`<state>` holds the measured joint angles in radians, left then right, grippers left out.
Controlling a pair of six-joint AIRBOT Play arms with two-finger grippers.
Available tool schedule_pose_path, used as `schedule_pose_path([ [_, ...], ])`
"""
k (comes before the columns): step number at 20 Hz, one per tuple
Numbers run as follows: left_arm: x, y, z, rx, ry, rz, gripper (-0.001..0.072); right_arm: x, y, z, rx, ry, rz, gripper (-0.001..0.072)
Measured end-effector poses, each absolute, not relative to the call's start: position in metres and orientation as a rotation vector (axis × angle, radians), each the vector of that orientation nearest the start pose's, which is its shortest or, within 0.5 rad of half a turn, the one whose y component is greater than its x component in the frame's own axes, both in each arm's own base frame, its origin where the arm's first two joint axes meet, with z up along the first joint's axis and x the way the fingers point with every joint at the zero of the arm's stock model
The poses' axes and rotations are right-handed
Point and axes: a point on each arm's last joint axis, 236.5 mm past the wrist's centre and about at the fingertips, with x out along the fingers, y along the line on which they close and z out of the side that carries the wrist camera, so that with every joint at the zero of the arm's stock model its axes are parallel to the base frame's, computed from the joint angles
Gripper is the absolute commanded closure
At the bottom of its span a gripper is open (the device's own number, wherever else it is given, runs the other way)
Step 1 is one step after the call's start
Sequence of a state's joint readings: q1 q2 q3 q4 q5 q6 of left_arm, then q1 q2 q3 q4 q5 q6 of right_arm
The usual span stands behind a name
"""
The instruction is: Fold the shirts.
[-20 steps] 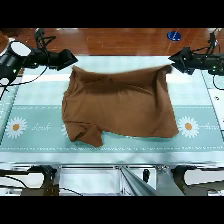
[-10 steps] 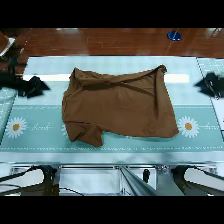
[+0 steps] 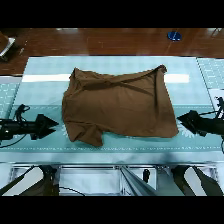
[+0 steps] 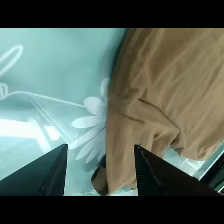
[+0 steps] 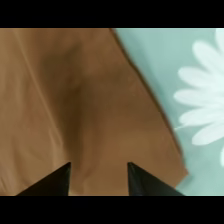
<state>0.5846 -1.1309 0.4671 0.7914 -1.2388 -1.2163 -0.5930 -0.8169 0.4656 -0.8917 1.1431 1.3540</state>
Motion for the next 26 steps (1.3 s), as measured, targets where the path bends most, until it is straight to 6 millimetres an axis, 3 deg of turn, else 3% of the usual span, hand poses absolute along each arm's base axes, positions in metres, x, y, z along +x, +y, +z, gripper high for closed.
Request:
schedule_pose_path([
  [5,0.248,-0.066,-0.095,-1.066,1.381,-0.172,0.0205,0.239,0.007,-0.042,0.904,1.181,-0.021,0.0295],
  [6,0.251,-0.072,-0.097,-1.071,1.381,-0.180,0.0249,0.238,0.008,-0.043,0.906,1.185,-0.018,0.0295],
  [7,0.254,-0.077,-0.100,-1.076,1.375,-0.180,0.0390,0.238,0.010,-0.043,0.911,1.186,-0.014,0.0295],
  [8,0.257,-0.079,-0.104,-1.064,1.372,-0.173,0.0664,0.236,0.011,-0.043,0.912,1.193,-0.010,0.0295],
  [9,0.259,-0.079,-0.107,-1.055,1.367,-0.165,0.0683,0.236,0.011,-0.043,0.913,1.196,-0.009,0.0295],
  [13,0.271,-0.083,-0.101,-1.047,1.338,-0.193,0.0683,0.224,-0.008,-0.053,0.880,1.229,-0.089,0.0295],
  [17,0.281,-0.088,-0.088,-1.030,1.322,-0.251,0.0683,0.189,-0.034,-0.074,0.821,1.351,-0.250,0.0295],
  [20,0.285,-0.089,-0.082,-1.021,1.313,-0.275,0.0683,0.181,-0.027,-0.082,0.863,1.400,-0.248,0.0295],
  [26,0.286,-0.090,-0.079,-1.014,1.308,-0.291,0.0683,0.195,-0.011,-0.097,0.978,1.420,-0.181,0.0295],
])
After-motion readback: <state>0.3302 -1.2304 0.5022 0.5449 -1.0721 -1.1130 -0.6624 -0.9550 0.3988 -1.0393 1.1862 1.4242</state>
